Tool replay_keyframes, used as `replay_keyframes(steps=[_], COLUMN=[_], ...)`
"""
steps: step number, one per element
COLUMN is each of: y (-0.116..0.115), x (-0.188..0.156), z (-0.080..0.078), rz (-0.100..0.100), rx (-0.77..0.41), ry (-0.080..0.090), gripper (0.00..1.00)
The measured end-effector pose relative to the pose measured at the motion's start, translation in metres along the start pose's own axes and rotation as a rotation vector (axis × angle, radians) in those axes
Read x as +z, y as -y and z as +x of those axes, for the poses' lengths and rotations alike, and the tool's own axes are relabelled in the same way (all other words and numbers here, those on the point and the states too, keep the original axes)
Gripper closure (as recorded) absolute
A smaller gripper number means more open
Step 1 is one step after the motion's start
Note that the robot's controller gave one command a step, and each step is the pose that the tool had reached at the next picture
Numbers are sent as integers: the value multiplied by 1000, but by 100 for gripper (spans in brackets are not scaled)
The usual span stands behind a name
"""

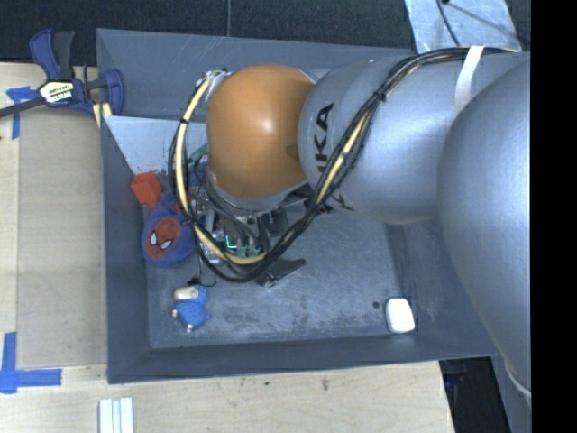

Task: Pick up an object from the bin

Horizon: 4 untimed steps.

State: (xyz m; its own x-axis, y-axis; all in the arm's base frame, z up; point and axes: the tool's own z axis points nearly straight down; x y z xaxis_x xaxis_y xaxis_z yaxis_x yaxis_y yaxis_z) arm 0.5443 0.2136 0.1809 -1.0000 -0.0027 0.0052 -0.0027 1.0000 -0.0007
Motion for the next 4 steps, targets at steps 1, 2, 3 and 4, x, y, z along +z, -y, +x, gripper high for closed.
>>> replay_keyframes(steps=[1,2,3,4], y=[-8,-2,-12,-14], x=[110,80,79,112], z=[51,5,16,9], rz=[2,2,1,2], rx=[-428,-916,-1279,-1695], ry=[4,12,10,9], gripper=[0,0,0,0])
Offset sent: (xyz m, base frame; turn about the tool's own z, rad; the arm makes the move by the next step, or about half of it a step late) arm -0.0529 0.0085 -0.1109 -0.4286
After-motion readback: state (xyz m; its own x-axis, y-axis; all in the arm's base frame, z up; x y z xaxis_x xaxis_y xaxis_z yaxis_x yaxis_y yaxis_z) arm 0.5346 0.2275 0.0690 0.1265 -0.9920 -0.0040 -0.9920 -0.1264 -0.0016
